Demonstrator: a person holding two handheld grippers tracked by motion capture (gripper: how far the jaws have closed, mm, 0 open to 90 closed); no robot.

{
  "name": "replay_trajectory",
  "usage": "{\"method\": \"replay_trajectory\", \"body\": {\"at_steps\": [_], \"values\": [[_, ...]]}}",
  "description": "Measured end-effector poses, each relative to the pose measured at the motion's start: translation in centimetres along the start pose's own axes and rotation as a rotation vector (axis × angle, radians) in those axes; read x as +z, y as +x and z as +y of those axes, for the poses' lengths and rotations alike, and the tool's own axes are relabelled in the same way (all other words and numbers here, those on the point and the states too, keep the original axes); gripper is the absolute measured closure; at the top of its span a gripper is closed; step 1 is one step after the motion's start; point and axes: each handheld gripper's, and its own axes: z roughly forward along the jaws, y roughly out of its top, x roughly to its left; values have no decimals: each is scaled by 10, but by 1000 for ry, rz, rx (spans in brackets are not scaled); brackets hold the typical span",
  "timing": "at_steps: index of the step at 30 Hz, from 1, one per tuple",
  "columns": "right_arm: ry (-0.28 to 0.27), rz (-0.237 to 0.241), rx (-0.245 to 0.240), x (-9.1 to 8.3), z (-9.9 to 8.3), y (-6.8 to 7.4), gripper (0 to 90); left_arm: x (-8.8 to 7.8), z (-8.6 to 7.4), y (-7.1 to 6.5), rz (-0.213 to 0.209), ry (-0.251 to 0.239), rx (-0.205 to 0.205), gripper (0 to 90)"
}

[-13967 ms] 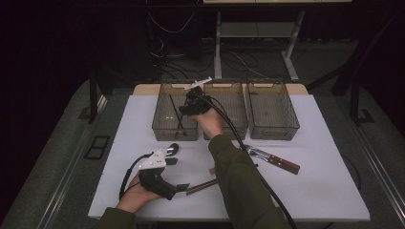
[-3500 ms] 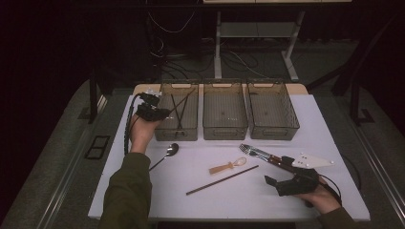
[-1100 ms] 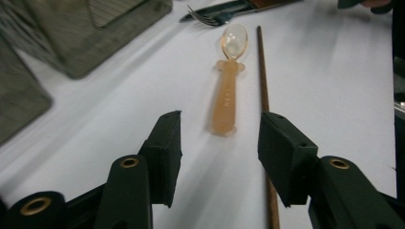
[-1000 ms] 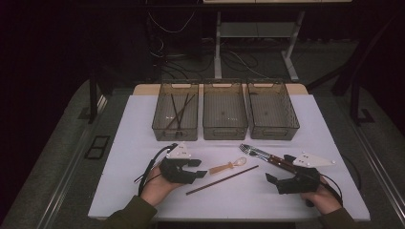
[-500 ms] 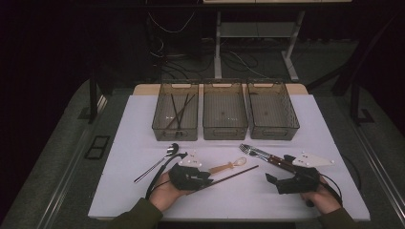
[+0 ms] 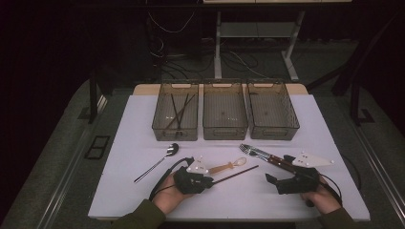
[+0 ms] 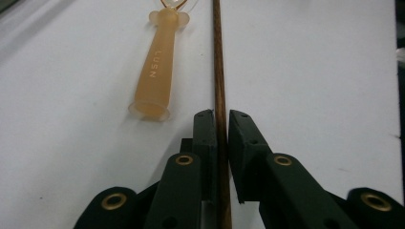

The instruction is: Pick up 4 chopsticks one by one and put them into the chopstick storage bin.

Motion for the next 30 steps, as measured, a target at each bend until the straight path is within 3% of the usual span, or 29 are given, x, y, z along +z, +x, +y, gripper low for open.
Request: {"method": "replay_trajectory", "body": {"at_steps": [6,10,11,13,14,15,18,30], "values": [[-1,1,-3,0,0,0,11,0,1,-2,14,12,15,844],[0,4,-4,0,0,1,11,0,2,0,4,11,-4,845],[0,4,-5,0,0,1,11,1,1,-1,3,-4,-26,846],[0,6,-5,0,0,1,11,0,2,1,-2,11,-10,846],[-1,6,-5,0,0,1,11,1,2,-1,0,-7,-32,846],[-1,6,-5,0,0,1,11,0,2,0,-3,8,-12,846],[-2,5,-2,0,0,1,11,-3,4,1,-8,7,-8,846],[5,17,-15,3,-1,3,11,-27,7,11,-18,-88,-44,846]]}}
